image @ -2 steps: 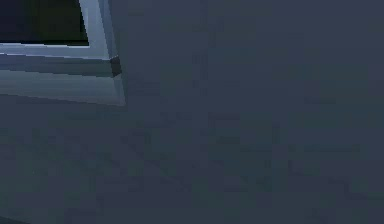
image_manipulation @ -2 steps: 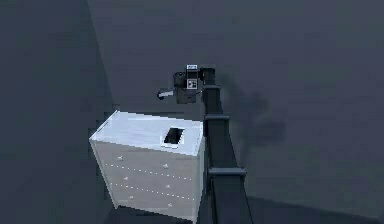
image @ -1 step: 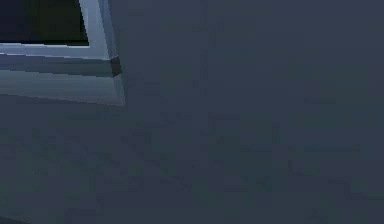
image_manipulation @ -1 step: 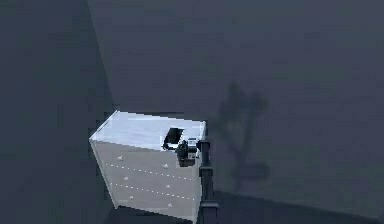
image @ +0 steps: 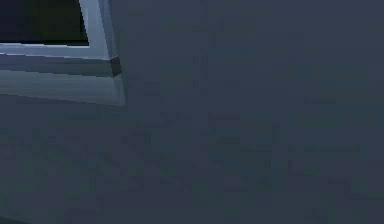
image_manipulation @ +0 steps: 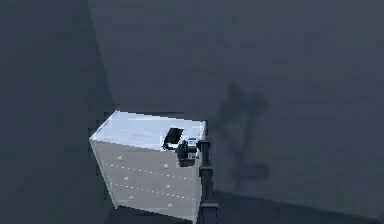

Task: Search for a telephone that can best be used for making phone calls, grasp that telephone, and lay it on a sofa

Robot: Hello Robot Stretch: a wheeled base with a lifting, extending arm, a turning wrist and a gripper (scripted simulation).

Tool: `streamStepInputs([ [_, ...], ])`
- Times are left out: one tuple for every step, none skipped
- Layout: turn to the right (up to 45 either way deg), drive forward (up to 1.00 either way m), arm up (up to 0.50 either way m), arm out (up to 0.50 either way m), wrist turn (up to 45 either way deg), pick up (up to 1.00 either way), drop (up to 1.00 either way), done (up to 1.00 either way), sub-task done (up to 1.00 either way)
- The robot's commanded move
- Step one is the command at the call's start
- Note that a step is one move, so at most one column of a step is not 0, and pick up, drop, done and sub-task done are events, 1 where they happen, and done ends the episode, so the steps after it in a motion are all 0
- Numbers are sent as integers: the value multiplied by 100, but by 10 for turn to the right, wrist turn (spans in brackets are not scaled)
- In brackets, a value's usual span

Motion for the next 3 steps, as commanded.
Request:
streamStepInputs([
  [0, 0, 10, 0, 0, 0, 0, 0, 0],
  [0, 0, 30, 0, 0, 0, 0, 0, 0],
  [0, 0, 0, 0, -450, 0, 0, 0, 0],
])
